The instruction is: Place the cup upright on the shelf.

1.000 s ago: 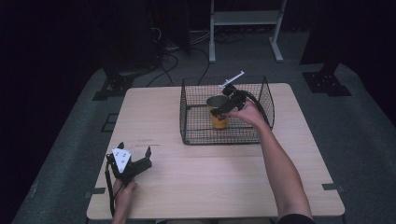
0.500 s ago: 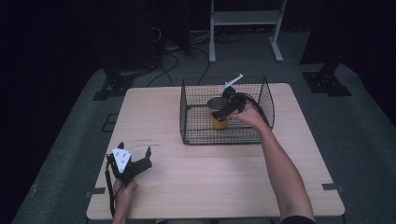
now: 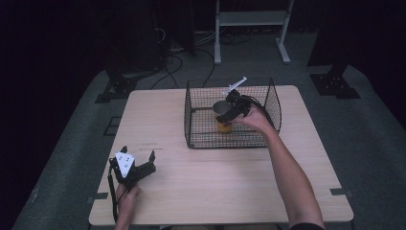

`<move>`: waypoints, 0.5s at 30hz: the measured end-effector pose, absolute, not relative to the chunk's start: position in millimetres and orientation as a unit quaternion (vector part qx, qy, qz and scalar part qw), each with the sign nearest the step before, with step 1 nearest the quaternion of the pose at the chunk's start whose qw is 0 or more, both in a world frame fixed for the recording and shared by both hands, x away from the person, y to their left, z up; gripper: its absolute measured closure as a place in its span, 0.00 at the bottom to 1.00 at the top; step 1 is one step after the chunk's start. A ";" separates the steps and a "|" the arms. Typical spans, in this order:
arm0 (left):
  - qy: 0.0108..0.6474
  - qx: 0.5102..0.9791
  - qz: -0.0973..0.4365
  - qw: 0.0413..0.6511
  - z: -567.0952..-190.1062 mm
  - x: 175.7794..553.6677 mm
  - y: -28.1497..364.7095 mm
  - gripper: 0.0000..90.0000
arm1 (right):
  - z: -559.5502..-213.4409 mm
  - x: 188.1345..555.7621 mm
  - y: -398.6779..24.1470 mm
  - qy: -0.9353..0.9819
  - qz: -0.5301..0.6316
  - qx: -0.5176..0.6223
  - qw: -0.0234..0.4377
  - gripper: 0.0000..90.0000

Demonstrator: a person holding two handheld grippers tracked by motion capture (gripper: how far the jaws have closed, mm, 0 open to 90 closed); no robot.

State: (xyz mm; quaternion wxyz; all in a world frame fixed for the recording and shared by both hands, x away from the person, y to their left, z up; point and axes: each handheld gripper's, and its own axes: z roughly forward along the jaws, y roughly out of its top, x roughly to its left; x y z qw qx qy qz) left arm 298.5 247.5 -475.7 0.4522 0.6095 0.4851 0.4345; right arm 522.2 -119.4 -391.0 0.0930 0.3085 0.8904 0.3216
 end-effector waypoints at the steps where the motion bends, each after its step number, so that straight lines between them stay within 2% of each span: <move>1: 0.485 0.610 0.435 0.452 -475.7 298.5 247.4 0.01 | -390.7 522.3 -119.6 0.890 0.322 0.309 0.092 0.06; 3: 0.485 0.609 0.435 0.452 -475.8 298.5 247.4 0.01 | -390.2 522.2 -120.1 0.889 0.324 0.310 0.093 0.03; 15: 0.485 0.610 0.435 0.452 -475.8 298.6 247.3 0.01 | -381.8 519.5 -122.3 0.881 0.344 0.310 0.095 0.02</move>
